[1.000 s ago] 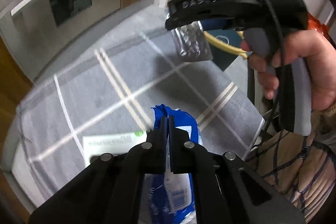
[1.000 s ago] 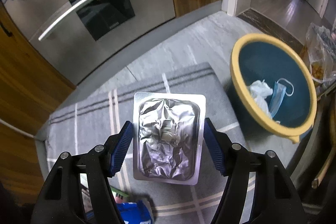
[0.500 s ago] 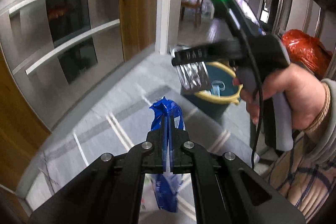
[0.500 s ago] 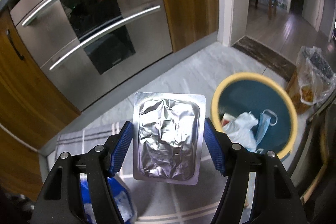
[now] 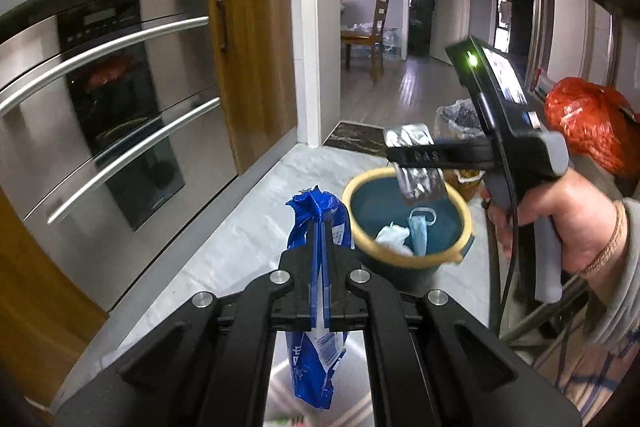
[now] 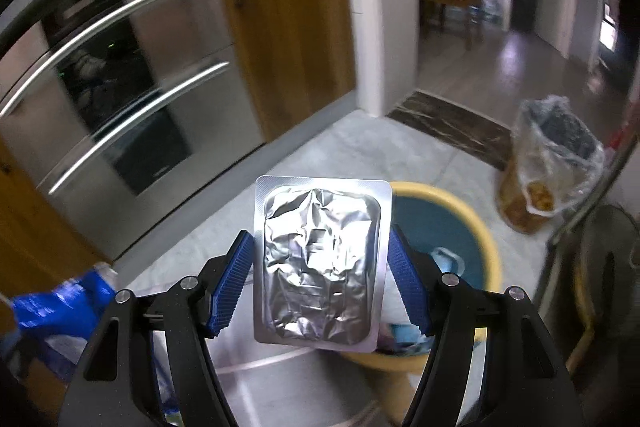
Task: Collect trash
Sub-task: 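Carry the foil pack and blue bag over the teal bin while opening both tools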
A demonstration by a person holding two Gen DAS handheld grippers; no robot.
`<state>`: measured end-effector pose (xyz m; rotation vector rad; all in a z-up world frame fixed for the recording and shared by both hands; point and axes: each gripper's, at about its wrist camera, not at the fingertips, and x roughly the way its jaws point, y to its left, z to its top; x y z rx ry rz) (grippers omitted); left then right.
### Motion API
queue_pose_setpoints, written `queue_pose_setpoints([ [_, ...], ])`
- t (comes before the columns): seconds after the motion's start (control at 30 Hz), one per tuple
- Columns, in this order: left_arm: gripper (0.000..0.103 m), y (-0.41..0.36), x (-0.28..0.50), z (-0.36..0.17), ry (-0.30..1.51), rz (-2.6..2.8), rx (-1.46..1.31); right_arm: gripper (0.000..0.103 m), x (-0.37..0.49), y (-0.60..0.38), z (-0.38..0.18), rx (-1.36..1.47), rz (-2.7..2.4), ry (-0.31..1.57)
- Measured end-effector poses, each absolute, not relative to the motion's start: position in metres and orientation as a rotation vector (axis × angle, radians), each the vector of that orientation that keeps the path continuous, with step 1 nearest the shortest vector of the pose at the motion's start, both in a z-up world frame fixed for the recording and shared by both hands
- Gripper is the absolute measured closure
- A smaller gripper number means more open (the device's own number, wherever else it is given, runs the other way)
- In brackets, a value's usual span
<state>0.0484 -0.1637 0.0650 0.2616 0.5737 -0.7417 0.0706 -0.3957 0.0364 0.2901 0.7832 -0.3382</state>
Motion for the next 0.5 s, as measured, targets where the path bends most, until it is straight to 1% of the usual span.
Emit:
queue_pose_setpoints([
  [0.3,0.102,-0.255,0.085,0.077,0.553,-0.821,0.295,0.034,0.060,-0.472,0.009,0.402,-0.454,0.821],
  [0.5,0.102,-0.310,0.098,0.069,0.553,-0.846,0.318,0.034,0.053,-0.508,-0.009,0.500,-0.485,0.842],
])
